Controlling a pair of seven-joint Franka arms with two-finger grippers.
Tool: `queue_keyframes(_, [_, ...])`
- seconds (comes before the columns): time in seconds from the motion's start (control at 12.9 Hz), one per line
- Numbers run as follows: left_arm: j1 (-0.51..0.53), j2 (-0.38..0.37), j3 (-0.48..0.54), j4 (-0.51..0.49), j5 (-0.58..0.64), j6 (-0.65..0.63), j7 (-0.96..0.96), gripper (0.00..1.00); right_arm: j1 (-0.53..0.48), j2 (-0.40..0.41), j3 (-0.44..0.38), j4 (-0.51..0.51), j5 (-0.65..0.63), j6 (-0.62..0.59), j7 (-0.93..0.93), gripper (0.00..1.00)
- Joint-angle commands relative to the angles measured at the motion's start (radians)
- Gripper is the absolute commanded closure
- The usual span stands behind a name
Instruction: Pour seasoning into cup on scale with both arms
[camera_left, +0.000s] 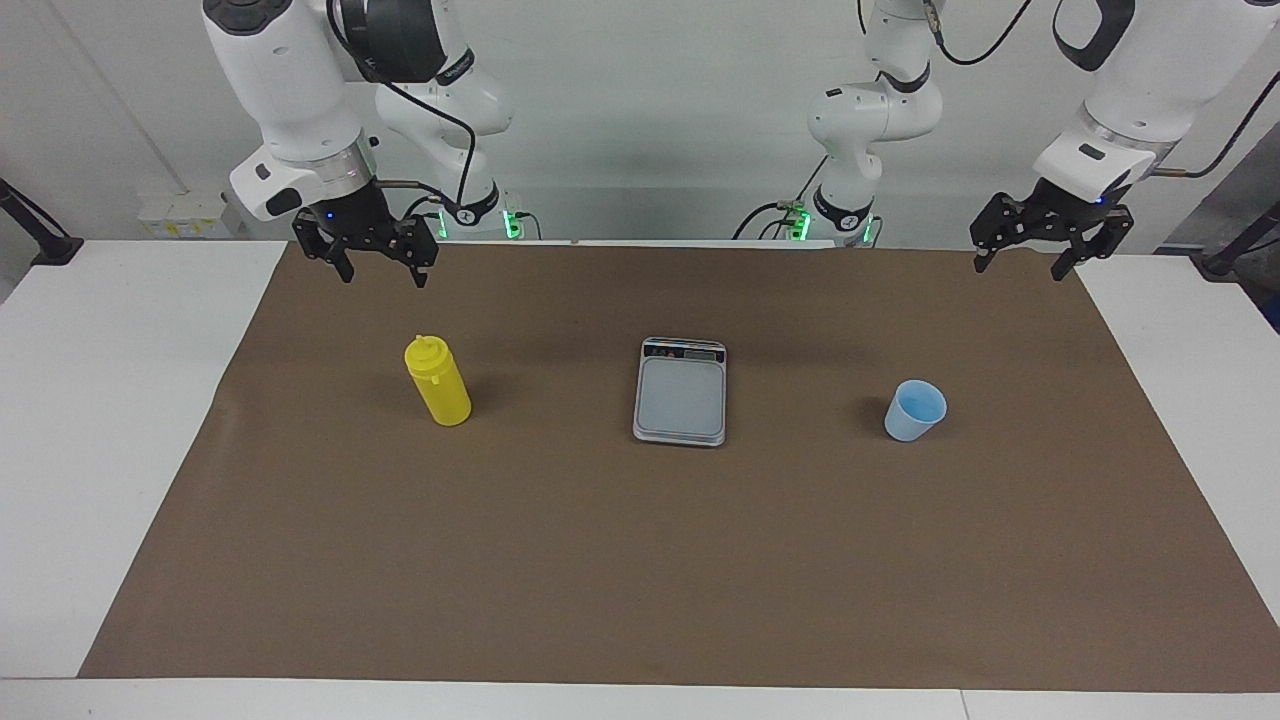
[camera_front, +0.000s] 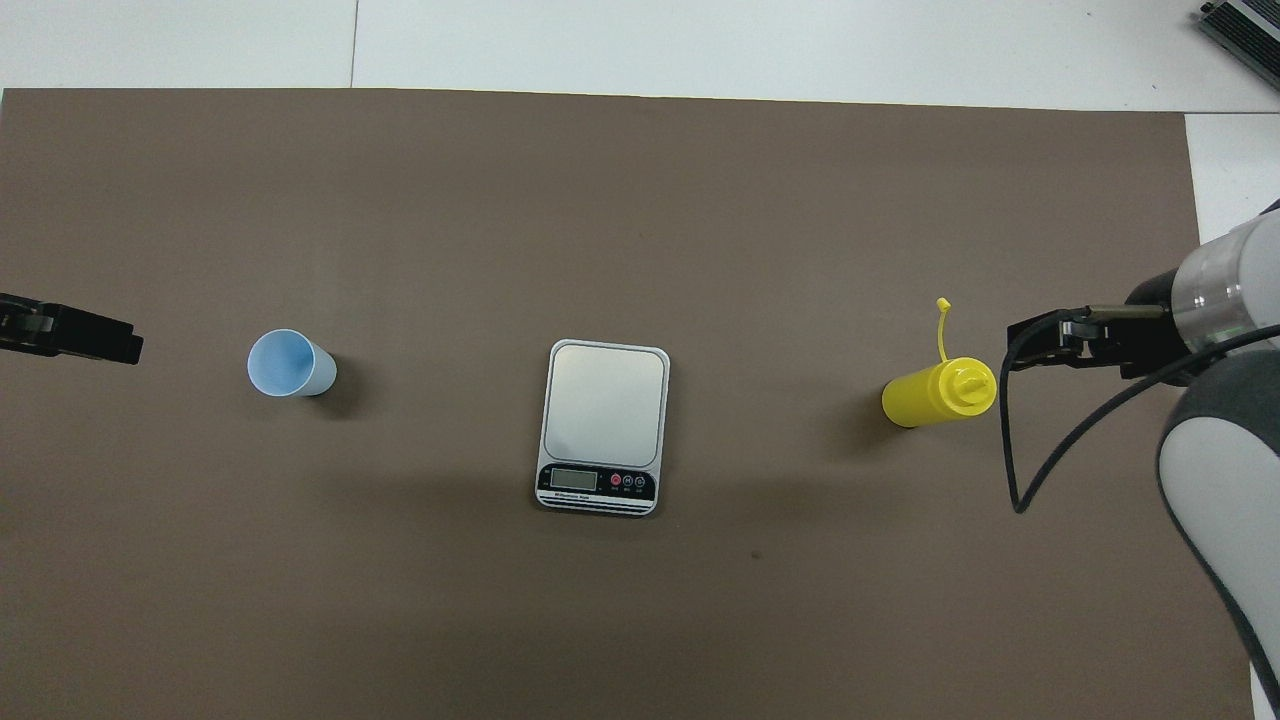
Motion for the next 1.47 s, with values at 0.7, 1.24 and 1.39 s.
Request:
queue_keyframes(0.7, [-0.001, -0.006, 0.009, -0.003, 0.002, 0.014, -0.012, 0.00, -0.011, -0.020, 0.004, -0.025, -0.002, 0.017, -0.020, 0.00])
queue_keyframes(1.24, [0.011, 0.027, 0.009, -0.250, -0.007, 0.320, -0.031, 0.00, -0.011, -0.020, 0.004, -0.025, -0.002, 0.017, -0.019, 0.00])
queue_keyframes(1.39, [0.011, 0.063, 0.009, -0.314, -0.008, 0.426, -0.100, 0.00, -0.011, -0.020, 0.004, -0.025, -0.002, 0.017, -0.019, 0.00])
